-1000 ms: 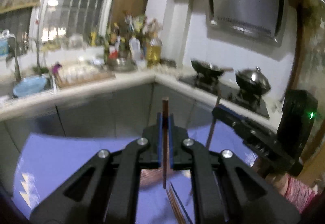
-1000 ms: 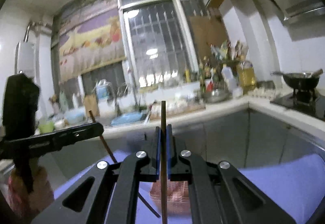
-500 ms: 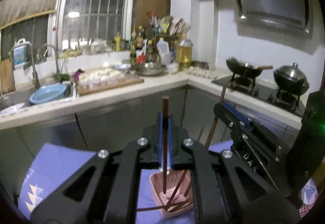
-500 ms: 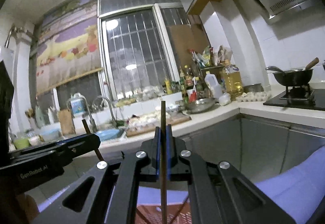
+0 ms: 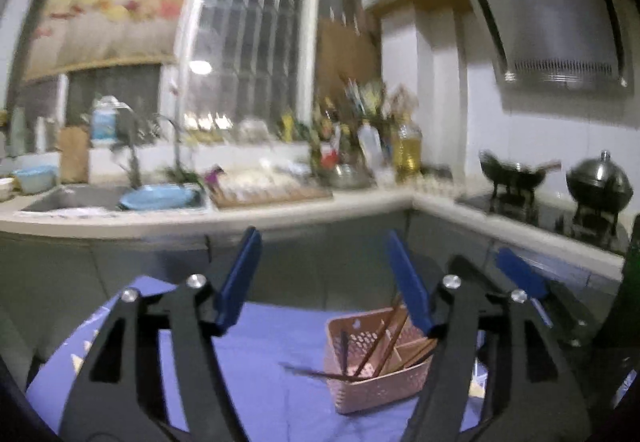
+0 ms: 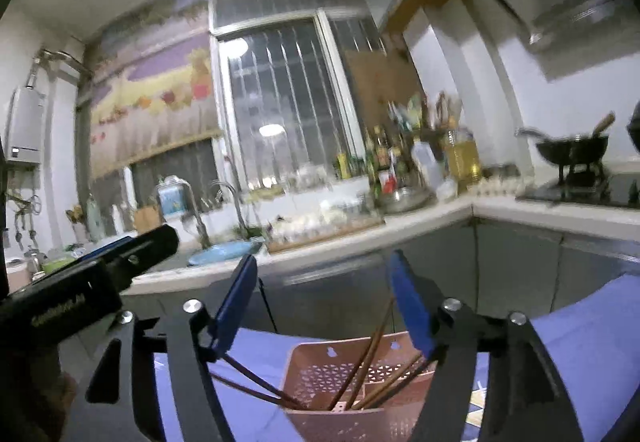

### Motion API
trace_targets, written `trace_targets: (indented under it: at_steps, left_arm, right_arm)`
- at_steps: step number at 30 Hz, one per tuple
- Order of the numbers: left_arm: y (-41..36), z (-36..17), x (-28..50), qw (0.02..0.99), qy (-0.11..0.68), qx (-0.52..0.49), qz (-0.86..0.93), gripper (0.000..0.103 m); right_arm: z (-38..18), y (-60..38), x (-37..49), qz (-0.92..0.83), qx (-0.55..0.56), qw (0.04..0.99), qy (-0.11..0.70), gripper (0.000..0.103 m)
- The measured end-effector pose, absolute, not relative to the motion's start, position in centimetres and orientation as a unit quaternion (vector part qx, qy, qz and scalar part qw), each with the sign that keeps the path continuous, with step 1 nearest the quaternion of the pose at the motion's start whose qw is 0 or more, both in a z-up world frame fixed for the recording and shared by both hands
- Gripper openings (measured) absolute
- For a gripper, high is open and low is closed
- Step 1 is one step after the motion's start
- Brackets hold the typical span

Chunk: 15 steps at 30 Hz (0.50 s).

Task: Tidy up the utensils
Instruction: 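Open both tools to drop the chopsticks into the pink holder, then move both tools back to the remaining chopsticks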

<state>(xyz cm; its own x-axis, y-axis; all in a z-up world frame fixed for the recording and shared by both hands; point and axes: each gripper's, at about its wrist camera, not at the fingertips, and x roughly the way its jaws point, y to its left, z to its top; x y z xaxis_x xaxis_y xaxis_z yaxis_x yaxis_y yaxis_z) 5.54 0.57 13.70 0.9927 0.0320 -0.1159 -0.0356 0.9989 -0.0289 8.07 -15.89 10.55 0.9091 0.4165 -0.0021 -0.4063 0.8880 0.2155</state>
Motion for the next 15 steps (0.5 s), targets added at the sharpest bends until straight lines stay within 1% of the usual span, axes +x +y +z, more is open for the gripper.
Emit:
trace_targets:
  at_steps: [2, 4, 5, 6, 7, 8, 10, 12, 15]
  left_arm:
    - [1.2, 13.4, 3.0, 0.999, 0.045, -0.014, 0.02, 0.068]
    - [2.0, 12.5, 1.0, 0.998, 0.049, -0.013, 0.023, 0.069]
    - [2.5, 11.6, 0.0, 0.998, 0.059, -0.013, 0.021, 0.069]
    - [3.1, 10.1, -0.9, 0.997, 0.079, -0.012, 0.021, 0.069]
    - [3.4, 9.0, -1.4, 0.995, 0.097, -0.011, 0.022, 0.069]
    - [3.9, 7.2, -1.8, 0.991, 0.129, -0.011, 0.022, 0.069]
    - [4.6, 3.2, -2.1, 0.98, 0.197, -0.007, 0.027, 0.069]
    - [5.3, -1.3, -1.7, 0.96, 0.278, -0.008, 0.035, 0.069]
    - [6.2, -5.5, -1.9, 0.936, 0.349, -0.027, 0.039, 0.068]
  right_arm:
    - [10.7, -16.7, 5.3, 0.21, 0.104, 0.972, 0.012, 0.077]
    - [9.7, -17.9, 2.8, 0.209, 0.11, 0.972, 0.017, 0.087]
    - [8.8, -18.8, 1.6, 0.204, 0.113, 0.972, 0.03, 0.09]
    - [7.5, -19.6, 0.6, 0.189, 0.118, 0.974, 0.049, 0.097]
    - [6.3, -20.4, 0.0, 0.17, 0.124, 0.975, 0.067, 0.099]
    - [4.9, -21.3, -0.6, 0.154, 0.129, 0.976, 0.087, 0.099]
    - [1.0, -23.3, -1.1, 0.132, 0.141, 0.965, 0.176, 0.099]
    - [-1.7, -24.6, -1.3, 0.112, 0.158, 0.952, 0.239, 0.099]
    - [-4.9, -25.7, -2.4, 0.076, 0.172, 0.934, 0.304, 0.099]
